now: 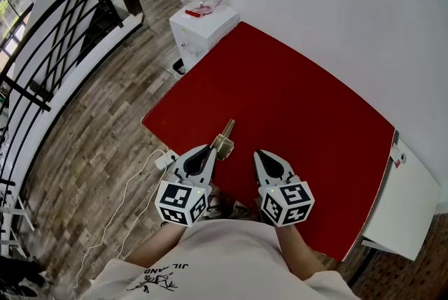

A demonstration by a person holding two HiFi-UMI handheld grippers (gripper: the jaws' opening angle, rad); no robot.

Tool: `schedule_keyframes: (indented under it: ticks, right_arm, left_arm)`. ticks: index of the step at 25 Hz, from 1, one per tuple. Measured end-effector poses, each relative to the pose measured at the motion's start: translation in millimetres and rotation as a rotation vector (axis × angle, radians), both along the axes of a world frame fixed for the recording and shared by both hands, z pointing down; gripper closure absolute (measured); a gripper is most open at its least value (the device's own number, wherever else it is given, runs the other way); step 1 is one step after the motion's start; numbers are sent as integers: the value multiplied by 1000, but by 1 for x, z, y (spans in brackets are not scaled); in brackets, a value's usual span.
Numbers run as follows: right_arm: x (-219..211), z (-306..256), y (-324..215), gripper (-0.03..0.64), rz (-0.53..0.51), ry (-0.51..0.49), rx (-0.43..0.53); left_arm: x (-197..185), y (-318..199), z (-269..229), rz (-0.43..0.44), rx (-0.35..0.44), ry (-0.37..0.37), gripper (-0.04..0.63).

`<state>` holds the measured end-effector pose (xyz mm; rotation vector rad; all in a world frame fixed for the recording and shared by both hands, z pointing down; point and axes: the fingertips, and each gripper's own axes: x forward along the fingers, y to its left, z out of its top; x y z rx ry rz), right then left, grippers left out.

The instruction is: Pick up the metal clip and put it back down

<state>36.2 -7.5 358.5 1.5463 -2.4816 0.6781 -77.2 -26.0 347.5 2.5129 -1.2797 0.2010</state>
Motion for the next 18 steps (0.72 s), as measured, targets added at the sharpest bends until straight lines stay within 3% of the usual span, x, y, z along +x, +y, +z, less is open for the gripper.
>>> schedule_keyframes:
  ticks: [18]
  right_arm:
    - [7,39,-34,614,7,16,-88]
  left_arm:
    - [3,-39,37,23,-34,-52,563]
